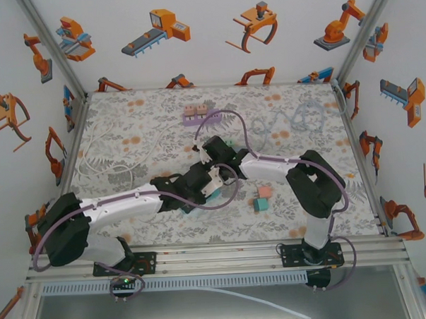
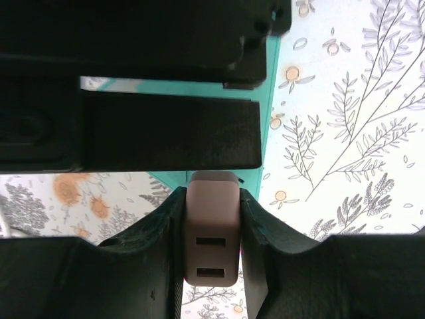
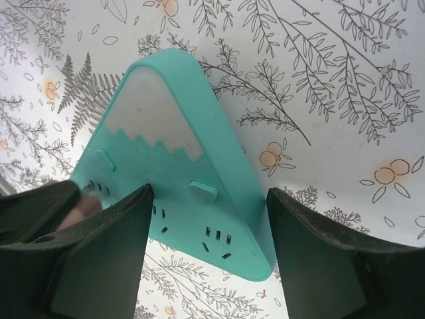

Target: Pull the plug off the socket

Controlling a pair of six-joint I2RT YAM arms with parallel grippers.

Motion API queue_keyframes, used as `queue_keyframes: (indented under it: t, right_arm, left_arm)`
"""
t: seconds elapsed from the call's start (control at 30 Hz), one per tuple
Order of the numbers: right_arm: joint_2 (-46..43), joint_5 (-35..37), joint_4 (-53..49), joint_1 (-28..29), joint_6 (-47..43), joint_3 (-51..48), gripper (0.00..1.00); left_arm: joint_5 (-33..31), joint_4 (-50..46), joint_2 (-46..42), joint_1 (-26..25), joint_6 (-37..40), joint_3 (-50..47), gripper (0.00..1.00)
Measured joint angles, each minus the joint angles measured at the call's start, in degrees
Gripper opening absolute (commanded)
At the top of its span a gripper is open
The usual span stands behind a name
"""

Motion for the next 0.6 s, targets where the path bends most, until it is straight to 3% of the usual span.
queue_keyframes:
  t: [0.37,0.6]
  right_arm:
    - [0.61,2.89,-3.58,1.2,0.59,2.89,0.61]
    - [-0.22,4.28,-3.76,1.64,1.55,2.82,0.63]
  left_arm:
    - [0.57,1.55,-4.39,0.55,0.13,-1.84,0.06]
    - [2.89,4.76,-15.63,1.77,-1.75,-5.31,0.06]
